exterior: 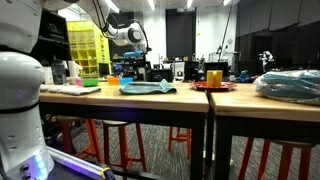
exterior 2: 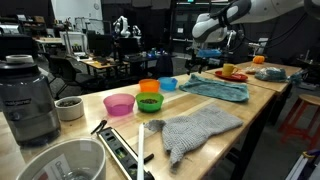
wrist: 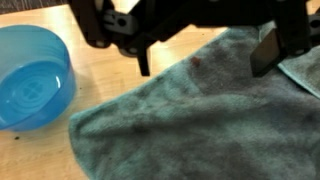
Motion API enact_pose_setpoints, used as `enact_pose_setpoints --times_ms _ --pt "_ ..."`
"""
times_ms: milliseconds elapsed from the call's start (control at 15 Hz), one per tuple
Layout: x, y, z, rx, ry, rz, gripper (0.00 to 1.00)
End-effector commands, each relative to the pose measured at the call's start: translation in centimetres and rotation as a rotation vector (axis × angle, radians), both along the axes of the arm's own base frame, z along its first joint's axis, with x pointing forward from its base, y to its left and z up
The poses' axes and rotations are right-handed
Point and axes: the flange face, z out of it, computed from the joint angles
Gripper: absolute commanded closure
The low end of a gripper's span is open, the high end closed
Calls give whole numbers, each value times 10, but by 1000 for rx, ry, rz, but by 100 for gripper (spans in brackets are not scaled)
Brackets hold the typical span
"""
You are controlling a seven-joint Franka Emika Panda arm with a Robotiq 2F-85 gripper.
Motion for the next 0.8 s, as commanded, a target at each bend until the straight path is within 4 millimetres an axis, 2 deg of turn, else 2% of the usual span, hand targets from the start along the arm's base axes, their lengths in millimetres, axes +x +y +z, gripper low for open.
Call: enact_pose_setpoints --times_ms 0,200,733 --pt "5 -5 16 -116 -25 55 0" --pt "7 -5 19 -233 -24 111 0" --pt "15 -10 -3 -454 9 228 0"
